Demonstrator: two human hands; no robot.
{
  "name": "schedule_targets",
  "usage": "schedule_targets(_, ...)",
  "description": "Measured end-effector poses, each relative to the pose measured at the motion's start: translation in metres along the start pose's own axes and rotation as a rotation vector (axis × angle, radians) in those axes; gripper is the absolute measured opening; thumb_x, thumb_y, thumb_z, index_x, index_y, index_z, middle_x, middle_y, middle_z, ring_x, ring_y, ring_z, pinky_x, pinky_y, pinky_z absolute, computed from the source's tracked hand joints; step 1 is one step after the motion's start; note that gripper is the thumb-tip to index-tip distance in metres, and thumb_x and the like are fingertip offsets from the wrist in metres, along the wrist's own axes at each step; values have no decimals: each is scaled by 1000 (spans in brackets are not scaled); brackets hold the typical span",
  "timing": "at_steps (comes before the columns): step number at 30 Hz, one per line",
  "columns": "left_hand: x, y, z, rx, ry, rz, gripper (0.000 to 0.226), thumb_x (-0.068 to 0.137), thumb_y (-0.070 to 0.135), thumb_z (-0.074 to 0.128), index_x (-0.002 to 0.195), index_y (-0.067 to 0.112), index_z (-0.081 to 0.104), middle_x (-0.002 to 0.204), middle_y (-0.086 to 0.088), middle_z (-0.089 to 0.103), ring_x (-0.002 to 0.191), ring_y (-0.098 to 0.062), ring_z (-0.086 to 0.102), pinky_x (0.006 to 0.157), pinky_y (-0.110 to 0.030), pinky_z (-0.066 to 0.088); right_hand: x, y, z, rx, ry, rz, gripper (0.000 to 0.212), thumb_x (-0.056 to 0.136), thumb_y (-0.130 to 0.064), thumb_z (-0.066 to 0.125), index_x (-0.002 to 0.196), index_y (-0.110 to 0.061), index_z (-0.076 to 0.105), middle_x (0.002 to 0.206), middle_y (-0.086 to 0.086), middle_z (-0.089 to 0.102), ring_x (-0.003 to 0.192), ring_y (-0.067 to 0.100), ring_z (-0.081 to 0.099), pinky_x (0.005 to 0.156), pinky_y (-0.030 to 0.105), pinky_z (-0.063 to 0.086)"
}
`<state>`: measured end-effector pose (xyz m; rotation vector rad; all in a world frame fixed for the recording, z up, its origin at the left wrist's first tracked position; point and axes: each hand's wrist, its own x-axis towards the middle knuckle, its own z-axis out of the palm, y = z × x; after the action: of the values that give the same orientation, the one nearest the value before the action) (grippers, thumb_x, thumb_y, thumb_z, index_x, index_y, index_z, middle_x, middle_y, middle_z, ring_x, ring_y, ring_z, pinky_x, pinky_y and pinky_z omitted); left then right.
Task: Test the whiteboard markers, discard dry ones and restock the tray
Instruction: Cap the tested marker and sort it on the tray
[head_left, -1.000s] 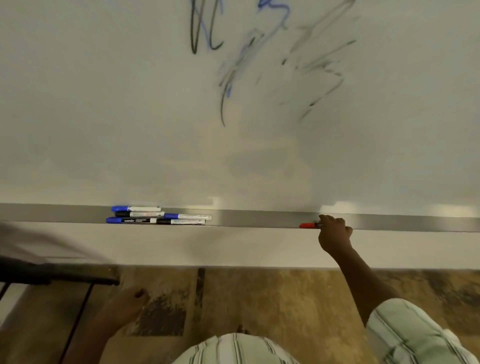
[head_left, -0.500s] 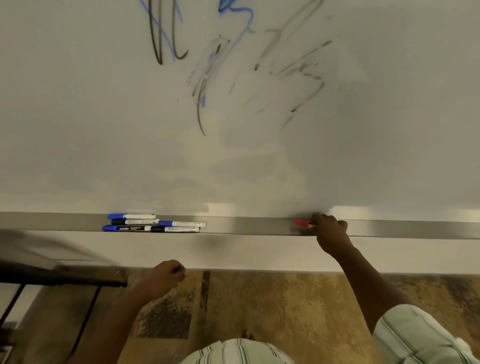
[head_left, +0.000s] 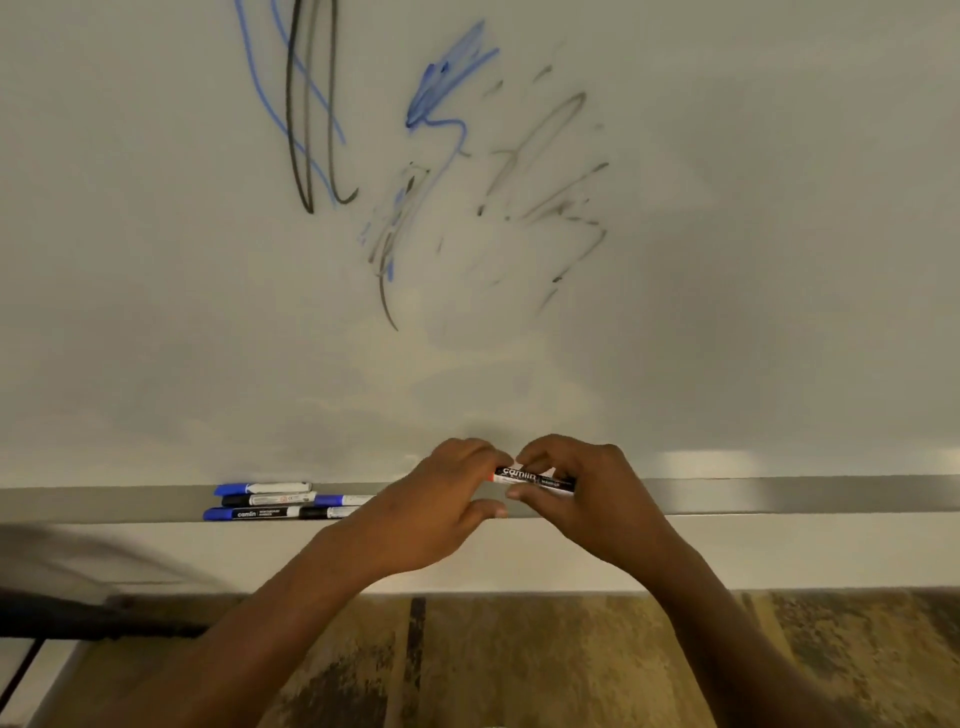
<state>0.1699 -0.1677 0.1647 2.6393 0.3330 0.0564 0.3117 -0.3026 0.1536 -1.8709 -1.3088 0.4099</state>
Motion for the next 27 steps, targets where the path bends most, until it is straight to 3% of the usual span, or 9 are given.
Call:
schedule_targets(3,3,11,-28,97,17,72,24,99,26,39,119,20,52,109,1,55,92,-8,44,80,-19,39,-3,-22,-23,266,41,29,22,72,-28,81,89,-23,68,79,-7,73,75,9,70,65,15,52)
schedule_targets(6,0,23,-57,87,80,165,19,99,26,37,106,15,51,100,1,51,83,-10,45,73,-21,41,-7,-37,-39,661,5,-59,34,76,-34,76,101,-12,69,90,7,75,81,25,73,77,33,58)
schedule_targets(8,-3,30,-73,126,115,241,28,99,32,33,106,11,52,105,-2,53,89,-14,50,76,-27,46,-9,-43,-43,809,-11,-163,45,78,-39,73,110,-8,66,98,14,73,87,35,72,83,43,57)
schedule_targets(12,-4,48,-96,208,117,355,37,95,33,26,113,13,52,107,1,55,94,-10,47,79,-31,47,-4,-62,-37,668,113,-366,39,83,-37,69,106,-7,62,81,8,72,68,29,69,64,40,58)
schedule_targets(15,-7,63,-110,82,47,388,30,96,40,26,113,26,47,100,15,50,94,-4,44,81,-22,43,-1,-77,-33,711,242,-370,35,88,-45,61,90,-11,54,66,0,67,55,19,63,52,27,50)
schedule_targets(17,-8,67,-118,35,52,389,28,96,44,25,111,31,45,95,23,45,95,1,44,83,-12,37,2,-85,-35,703,279,-381,34,91,-46,55,84,-13,51,61,-1,65,50,17,60,47,26,47)
schedule_targets(20,-8,62,-121,66,97,372,28,95,48,25,107,32,45,95,23,45,91,4,44,82,-7,35,8,-95,-43,646,232,-387,27,90,-42,56,78,-18,51,57,-4,65,43,15,57,41,28,46)
schedule_targets(23,-13,55,-120,103,104,342,30,94,52,23,105,34,44,97,15,57,88,-2,49,78,-14,41,14,-101,-53,617,137,-374,24,89,-36,58,75,-19,51,55,-3,66,39,19,56,41,27,45)
schedule_targets(27,-16,48,-125,114,157,321,24,93,57,24,93,37,39,72,19,47,68,-3,44,62,-15,38,19,-109,-62,496,49,-447,19,88,-33,60,79,-18,55,60,2,68,43,15,59,40,29,47)
